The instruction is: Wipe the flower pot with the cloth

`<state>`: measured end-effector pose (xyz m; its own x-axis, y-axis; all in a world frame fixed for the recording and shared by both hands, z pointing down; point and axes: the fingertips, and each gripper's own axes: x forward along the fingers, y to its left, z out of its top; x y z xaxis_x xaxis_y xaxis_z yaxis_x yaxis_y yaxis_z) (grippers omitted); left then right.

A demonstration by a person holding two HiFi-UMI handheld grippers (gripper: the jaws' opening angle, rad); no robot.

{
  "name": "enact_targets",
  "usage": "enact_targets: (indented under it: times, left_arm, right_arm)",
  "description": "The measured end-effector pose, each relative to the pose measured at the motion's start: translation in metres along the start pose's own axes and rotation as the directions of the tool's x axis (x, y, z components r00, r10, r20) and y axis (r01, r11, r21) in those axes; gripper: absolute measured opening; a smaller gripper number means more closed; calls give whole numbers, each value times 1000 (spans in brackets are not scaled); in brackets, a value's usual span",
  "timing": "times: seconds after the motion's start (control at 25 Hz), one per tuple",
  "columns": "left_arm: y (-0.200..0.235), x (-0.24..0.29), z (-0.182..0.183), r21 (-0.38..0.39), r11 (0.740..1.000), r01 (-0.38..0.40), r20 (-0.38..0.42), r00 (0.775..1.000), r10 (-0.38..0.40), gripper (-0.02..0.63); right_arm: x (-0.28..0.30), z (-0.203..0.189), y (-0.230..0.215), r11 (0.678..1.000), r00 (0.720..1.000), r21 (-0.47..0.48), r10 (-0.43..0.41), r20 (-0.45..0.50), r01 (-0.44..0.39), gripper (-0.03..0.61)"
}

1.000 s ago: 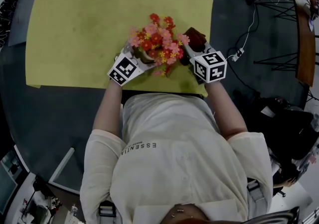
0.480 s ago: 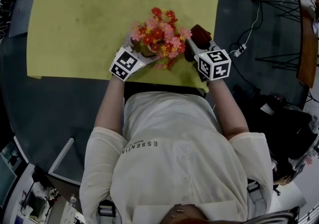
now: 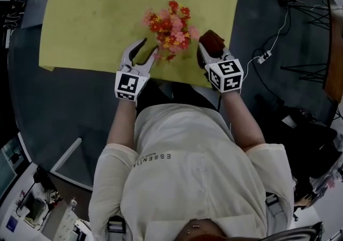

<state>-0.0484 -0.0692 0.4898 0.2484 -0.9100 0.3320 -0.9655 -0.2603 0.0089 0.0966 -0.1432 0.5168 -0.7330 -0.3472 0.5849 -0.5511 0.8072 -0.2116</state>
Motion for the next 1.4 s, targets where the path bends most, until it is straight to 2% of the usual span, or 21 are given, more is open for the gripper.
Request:
enact_targets:
  times: [0.12, 0.16, 0.32, 0.64, 0.72, 0.88, 1.0, 1.16, 1.4]
  left_arm:
    - [3, -25, 11, -41, 993, -115, 25, 993, 116, 23]
    - [4, -33, 15, -54, 989, -139, 36, 989, 141, 12]
    - [3, -59, 22, -78, 984, -159, 71, 984, 165, 12]
    - [-21, -131, 30, -127, 985, -117, 126, 983, 133, 12]
    - [-28, -153, 29, -121, 987, -102, 143, 983, 119, 12]
    - [-41, -202, 29, -42, 996, -82, 186, 978, 88, 12]
    - [-52, -234, 31, -29, 997, -67, 219, 973, 72, 12]
    - [-65, -272, 25, -37, 997, -67, 220, 973, 74, 12]
    - [-86, -300, 21, -76, 995, -69, 250, 964, 86, 12]
  right_arm:
    - [-12, -3, 11, 1000, 1000, -10, 10, 5, -10, 46]
    - [-16, -3, 15, 1000, 1000, -15, 6, 9, -6, 46]
    - [-35, -3, 30, 999, 999, -15, -30, 43, 31, 46]
    - [-86, -25, 91, 994, 987, 5, -108, 117, 109, 46]
    - [-100, -34, 112, 993, 982, 18, -122, 143, 121, 44]
    - [-129, -58, 160, 988, 972, 21, -157, 177, 156, 44]
    - [-149, -76, 186, 979, 962, 10, -202, 183, 204, 44]
    - [-172, -91, 220, 973, 952, 29, -231, 201, 230, 44]
    - [-194, -96, 251, 969, 941, -20, -236, 243, 248, 44]
